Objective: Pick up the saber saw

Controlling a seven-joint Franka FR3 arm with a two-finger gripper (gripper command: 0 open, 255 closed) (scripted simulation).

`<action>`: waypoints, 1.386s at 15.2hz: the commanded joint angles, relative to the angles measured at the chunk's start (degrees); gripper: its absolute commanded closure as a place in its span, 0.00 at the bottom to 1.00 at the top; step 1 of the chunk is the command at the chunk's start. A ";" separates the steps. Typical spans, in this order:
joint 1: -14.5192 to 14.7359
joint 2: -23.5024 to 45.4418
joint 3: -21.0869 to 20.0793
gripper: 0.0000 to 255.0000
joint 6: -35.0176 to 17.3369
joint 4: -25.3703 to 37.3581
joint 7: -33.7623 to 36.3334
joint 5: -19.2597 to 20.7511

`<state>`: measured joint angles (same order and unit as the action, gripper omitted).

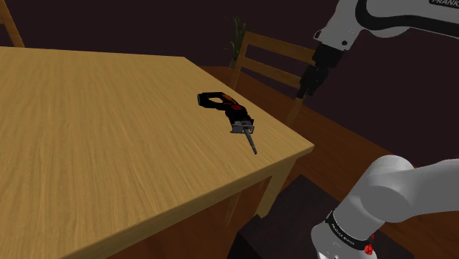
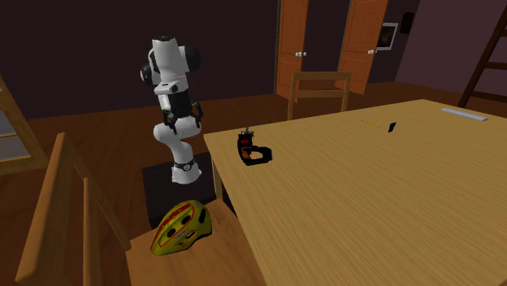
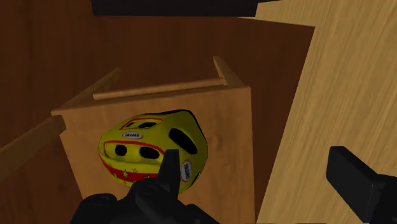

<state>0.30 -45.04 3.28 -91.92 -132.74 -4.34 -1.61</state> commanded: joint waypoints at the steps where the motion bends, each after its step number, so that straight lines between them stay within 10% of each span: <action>1: 0.00 0.00 0.00 0.00 0.00 0.00 0.00 0.00; 21: -1.96 26.81 -29.77 0.00 -4.29 17.76 45.69 -2.18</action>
<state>-1.63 -18.99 -25.95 -95.83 -115.21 40.33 -3.98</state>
